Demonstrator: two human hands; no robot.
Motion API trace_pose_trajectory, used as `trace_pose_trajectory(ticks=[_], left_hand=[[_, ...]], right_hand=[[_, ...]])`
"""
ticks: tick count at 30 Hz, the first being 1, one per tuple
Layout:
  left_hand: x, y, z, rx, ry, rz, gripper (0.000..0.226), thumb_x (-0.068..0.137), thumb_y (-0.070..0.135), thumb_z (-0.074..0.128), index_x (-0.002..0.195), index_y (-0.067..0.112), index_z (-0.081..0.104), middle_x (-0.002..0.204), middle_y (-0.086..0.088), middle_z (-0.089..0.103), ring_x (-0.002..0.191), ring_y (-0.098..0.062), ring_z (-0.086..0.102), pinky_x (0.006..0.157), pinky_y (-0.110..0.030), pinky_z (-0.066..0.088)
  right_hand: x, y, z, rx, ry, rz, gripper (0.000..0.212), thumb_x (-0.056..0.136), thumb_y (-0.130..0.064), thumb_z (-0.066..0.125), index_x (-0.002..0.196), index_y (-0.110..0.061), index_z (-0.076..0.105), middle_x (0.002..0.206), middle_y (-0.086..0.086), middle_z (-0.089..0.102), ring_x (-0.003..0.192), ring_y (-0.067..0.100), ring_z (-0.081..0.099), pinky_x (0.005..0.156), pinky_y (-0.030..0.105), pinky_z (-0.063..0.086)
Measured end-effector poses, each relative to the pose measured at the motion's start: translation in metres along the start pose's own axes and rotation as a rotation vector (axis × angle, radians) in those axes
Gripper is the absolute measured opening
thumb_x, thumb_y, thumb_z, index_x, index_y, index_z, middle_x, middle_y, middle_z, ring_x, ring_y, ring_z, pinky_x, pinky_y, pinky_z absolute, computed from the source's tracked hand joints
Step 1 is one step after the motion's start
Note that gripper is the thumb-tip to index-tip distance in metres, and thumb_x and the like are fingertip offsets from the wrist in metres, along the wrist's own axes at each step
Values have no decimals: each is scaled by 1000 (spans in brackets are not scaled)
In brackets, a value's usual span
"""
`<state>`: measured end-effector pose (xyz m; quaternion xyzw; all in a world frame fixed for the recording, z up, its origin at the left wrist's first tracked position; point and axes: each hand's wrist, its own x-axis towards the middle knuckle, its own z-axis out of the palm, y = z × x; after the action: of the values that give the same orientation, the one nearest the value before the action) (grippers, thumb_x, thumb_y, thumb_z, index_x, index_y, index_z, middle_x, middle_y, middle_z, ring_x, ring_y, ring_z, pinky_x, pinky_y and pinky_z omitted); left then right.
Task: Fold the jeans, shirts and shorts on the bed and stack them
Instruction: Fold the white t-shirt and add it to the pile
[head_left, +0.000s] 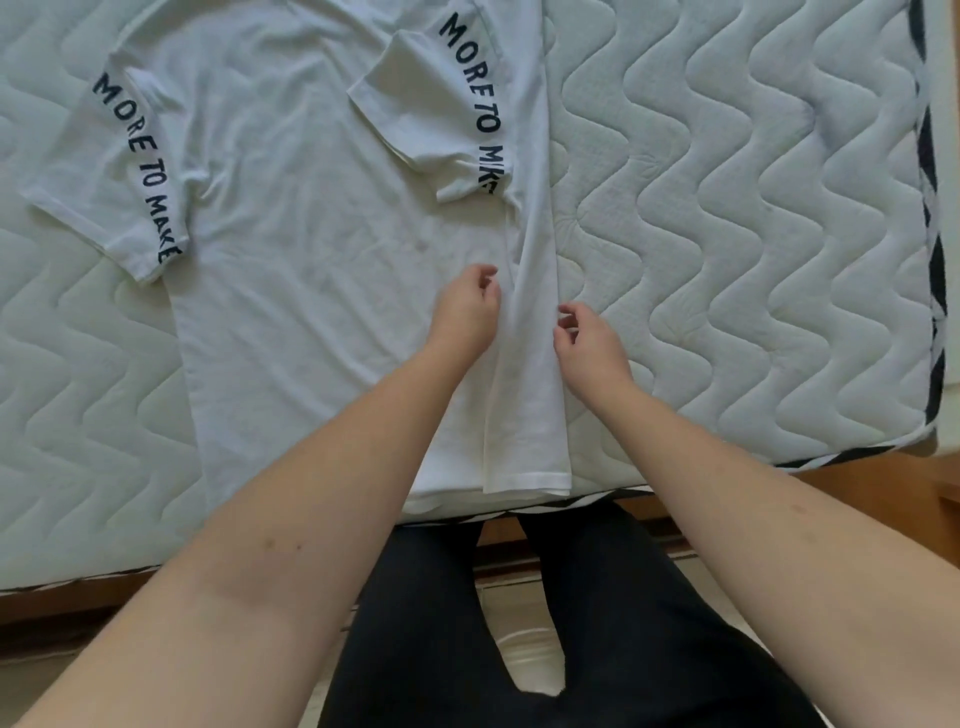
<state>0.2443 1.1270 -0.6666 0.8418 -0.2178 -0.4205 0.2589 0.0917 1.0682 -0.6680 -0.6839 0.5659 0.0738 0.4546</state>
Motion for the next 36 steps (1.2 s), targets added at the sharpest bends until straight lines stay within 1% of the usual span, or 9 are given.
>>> trace_pose_trajectory(ticks=[3,8,12,17,20,24,29,33,36], left_hand=[[40,29,2,-5,-45,-96,35,99,27,53,130,11,56,124,-8,63,113,-25,59,93,-29,43],[66,47,3,-1,-113,-173,23,90,35,67,87,12,63,80,-4,58,79,-22,54,75,-32,49],[65,45,-6,-96,-11,-145,16,93,31,62,93,15,63,83,0,62,81,-24,60,74,-32,52],[70,34,-32,144,0,-54,24,100,24,48,105,8,65,102,-12,68,98,-30,62,82,-35,48],[72,31,-34,41,0,-105,24,100,23,45,106,9,64,104,-14,68,96,-31,65,85,-39,54],[68,26,-28,-139,-95,-177,29,91,39,66,101,12,65,98,-10,71,89,-28,71,79,-42,60],[66,10,-24,13,-77,-164,22,87,26,71,89,5,67,87,-13,69,80,-32,70,72,-46,60],[62,8,-23,70,-25,-138,26,86,36,72,92,11,66,87,-6,71,81,-25,69,79,-40,57],[67,22,-28,-267,52,-193,38,85,45,73,105,13,67,96,1,71,87,-16,70,79,-32,58]], right_hand=[[19,-7,0,18,2,6,36,97,-17,52,132,-11,53,122,9,61,109,25,58,94,31,42],[38,-10,-1,-11,9,30,29,94,-24,58,120,-13,57,115,9,63,108,26,57,91,31,42],[43,-15,-3,-74,-25,43,32,88,-39,65,109,-17,56,109,5,63,101,25,58,85,38,48],[51,-20,-5,-160,-20,75,31,87,-39,66,107,-17,53,112,6,61,105,28,57,83,37,44],[55,-21,-5,-165,-25,97,31,88,-41,66,105,-18,54,113,6,62,106,28,57,82,36,42],[59,-24,-8,-113,17,94,32,90,-48,60,101,-18,58,105,4,66,102,26,59,74,32,39],[77,-34,-14,-39,98,35,36,91,-42,62,112,-13,59,113,7,64,108,25,57,91,37,45],[95,-46,-18,-16,110,-27,40,90,-38,65,119,-13,56,117,7,59,108,22,56,93,36,44],[105,-53,-19,8,120,-72,44,89,-37,66,125,-12,55,118,7,57,106,20,56,94,33,44]])
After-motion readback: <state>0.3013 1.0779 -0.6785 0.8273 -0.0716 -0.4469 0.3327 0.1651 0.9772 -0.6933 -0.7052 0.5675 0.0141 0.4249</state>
